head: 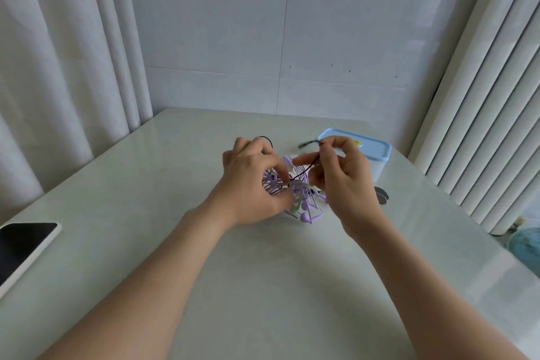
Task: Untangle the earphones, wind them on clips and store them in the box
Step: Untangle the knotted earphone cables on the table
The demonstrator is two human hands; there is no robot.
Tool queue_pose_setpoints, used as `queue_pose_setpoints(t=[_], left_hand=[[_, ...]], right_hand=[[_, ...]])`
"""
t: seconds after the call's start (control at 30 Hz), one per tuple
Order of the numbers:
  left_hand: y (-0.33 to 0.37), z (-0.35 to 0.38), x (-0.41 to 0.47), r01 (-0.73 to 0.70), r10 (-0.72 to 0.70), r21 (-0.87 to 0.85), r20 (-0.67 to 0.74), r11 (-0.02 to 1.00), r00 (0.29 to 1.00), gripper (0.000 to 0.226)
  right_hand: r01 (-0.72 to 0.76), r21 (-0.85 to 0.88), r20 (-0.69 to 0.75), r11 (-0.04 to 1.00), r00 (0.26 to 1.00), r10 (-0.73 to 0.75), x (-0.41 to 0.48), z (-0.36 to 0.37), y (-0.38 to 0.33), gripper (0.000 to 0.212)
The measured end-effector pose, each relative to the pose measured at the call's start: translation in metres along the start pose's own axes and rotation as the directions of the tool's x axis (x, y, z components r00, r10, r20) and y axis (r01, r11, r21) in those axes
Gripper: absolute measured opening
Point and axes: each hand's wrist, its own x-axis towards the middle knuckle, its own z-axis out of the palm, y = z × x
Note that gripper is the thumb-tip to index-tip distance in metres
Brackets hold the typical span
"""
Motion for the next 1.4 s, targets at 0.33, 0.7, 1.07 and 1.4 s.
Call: queue_pose_setpoints(t=[0.33,0.7,1.07,1.4], left_hand=[[-0.003,0.008,-0.002,0.031,-0.016,-0.181,0.086,0.983,0.996,0.030],[-0.002,-0.006,0.009,0.327,-0.336,-0.551,0.088,0.767,0.938,0.021],[-0.020,-0.002,0.009,0.499,-0.557,-0.342,-0.094,0.797,0.825,0.026],[-0.014,-0.007,0.012,0.495,-0.746,-0.772,0.041,0.399,0.665,0.061]], right_hand=[[0.108,-0.156,0.110,0.982,0.990,-0.091,-0.007,-0.002,-0.001,0.029],[0.031,-0.529,-0.012,0.848,0.999,-0.044,-0.001,-0.003,0.014,0.026],[-0.094,-0.544,0.286,0.834,0.914,0.289,-0.001,-0.003,0.022,0.019],[0.241,-0.667,0.133,0.705,0.969,-0.206,0.008,-0.003,0.029,0.013]])
